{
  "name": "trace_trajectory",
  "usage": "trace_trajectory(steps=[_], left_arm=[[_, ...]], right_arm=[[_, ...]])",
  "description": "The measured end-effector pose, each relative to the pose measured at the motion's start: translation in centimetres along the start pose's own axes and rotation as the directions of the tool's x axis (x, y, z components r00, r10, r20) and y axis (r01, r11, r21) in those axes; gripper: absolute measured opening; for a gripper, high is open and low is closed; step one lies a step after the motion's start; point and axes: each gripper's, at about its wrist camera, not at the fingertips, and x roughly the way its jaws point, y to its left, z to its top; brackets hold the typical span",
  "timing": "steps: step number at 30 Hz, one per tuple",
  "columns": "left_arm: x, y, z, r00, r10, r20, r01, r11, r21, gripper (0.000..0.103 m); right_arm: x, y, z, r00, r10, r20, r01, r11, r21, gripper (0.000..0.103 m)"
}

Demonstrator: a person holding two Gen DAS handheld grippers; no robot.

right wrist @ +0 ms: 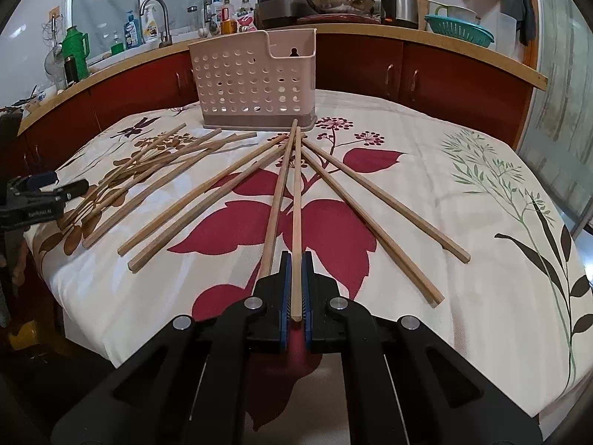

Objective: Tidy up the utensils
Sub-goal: 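Lower the left gripper onto a wooden chopstick and close on it, then lift the chopstick upright with the left gripper over the pink caddy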

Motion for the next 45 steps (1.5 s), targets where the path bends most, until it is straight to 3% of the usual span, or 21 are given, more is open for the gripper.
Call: trace_trajectory(steps=[3,4,5,6,11,17,25,27,34,45], left_arm=[[0.5,-0.2,-0.4,1.0,-0.004,-0.018,0.005,1.0,0.016,0.089],[0.7,-0.2,-0.5,1.0,-0.009,-0.024,0.01,1.0,0.023,0.083],[1.0,-0.1,-0.6,0.999,-0.025,-0.031,0.026,0.999,0.027,0.068],[1.5,0.0,-0.9,0.998,-0.041,-0.054,0.042,0.999,0.023,0.064],[1.8,0.6,-1.4,0.994,-0.088,-0.062,0.088,0.996,-0.016,0.063],[1.5,0.6,-1.6,0.986,-0.153,-0.063,0.152,0.988,-0.015,0.042],[1.2,0.2,-1.7,0.986,-0.153,-0.071,0.155,0.988,0.015,0.027],[1.1,0.1,-1.8,0.986,-0.148,-0.072,0.15,0.989,0.019,0.017],[0.8,0.3,-1.8,0.989,-0.126,-0.072,0.127,0.992,0.008,0.007],[-2.7,0.2,-0.5,0.993,-0.103,0.063,0.101,0.995,0.027,0.007]], right_arm=[[0.1,0.0,0.0,1.0,0.004,-0.001,-0.004,1.0,0.005,0.006],[0.1,0.0,0.0,1.0,0.004,0.0,-0.004,1.0,0.005,0.006],[0.1,0.0,0.0,1.0,0.004,0.0,-0.004,1.0,0.005,0.006],[0.1,0.0,0.0,1.0,0.004,0.0,-0.004,1.0,0.006,0.006],[0.1,0.0,0.0,1.0,0.006,0.002,-0.006,1.0,0.011,0.006],[0.2,0.0,-0.2,1.0,0.01,0.008,-0.011,1.0,0.02,0.006],[0.1,0.1,-0.2,1.0,0.012,0.012,-0.012,1.0,0.025,0.006],[0.1,0.1,-0.2,1.0,0.01,0.014,-0.011,1.0,0.024,0.006],[-0.3,0.3,-0.1,1.0,0.005,0.029,-0.005,1.0,0.02,0.006],[-2.3,0.7,0.7,0.994,-0.013,0.105,0.011,1.0,0.013,0.006]])
